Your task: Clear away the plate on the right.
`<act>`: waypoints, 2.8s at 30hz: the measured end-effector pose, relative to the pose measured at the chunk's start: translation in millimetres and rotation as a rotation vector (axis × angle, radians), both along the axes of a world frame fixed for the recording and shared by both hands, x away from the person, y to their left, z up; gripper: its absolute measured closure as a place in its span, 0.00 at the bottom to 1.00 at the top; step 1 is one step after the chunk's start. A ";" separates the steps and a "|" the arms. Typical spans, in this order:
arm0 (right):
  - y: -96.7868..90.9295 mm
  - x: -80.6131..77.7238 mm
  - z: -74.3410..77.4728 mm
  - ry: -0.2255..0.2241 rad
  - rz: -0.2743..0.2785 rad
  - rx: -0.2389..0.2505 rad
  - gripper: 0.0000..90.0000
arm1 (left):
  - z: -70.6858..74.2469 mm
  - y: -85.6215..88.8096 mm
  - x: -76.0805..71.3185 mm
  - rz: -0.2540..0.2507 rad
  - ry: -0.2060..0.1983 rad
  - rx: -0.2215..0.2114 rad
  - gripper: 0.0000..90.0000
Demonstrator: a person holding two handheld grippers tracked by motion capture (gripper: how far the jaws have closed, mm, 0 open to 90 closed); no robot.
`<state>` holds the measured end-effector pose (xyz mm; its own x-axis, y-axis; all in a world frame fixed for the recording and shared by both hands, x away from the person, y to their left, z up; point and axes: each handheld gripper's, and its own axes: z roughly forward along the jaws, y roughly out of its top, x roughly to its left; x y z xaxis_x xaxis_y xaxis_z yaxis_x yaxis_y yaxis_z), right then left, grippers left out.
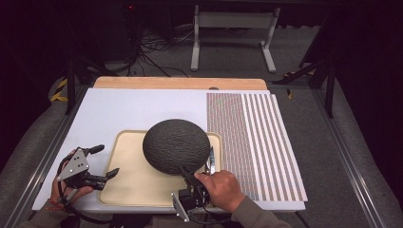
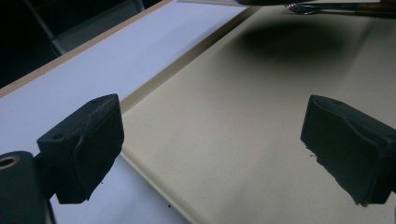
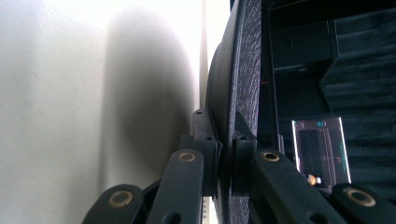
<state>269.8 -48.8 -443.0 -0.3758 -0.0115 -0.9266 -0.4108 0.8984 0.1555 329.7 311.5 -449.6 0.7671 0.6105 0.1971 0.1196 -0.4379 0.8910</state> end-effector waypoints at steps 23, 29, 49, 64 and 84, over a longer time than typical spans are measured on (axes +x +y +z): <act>23.3 -7.2 -20.9 0.076 0.074 -0.071 0.95 | 0.4 0.5 -1.2 -0.001 0.004 0.005 0.08; 25.5 -5.2 -24.7 0.093 0.081 -0.080 0.95 | 0.3 0.4 -1.2 0.002 0.005 0.008 0.08; 15.9 -0.8 -30.4 0.108 0.085 -0.096 0.93 | -1.2 -0.9 0.9 0.007 0.007 0.012 0.08; 6.2 2.0 -30.7 0.178 0.088 -0.081 0.84 | -2.4 -1.4 2.9 0.009 0.016 0.021 0.08; -4.8 5.5 -22.6 0.264 0.094 -0.017 0.65 | -2.9 -2.7 2.9 0.002 0.016 0.028 0.08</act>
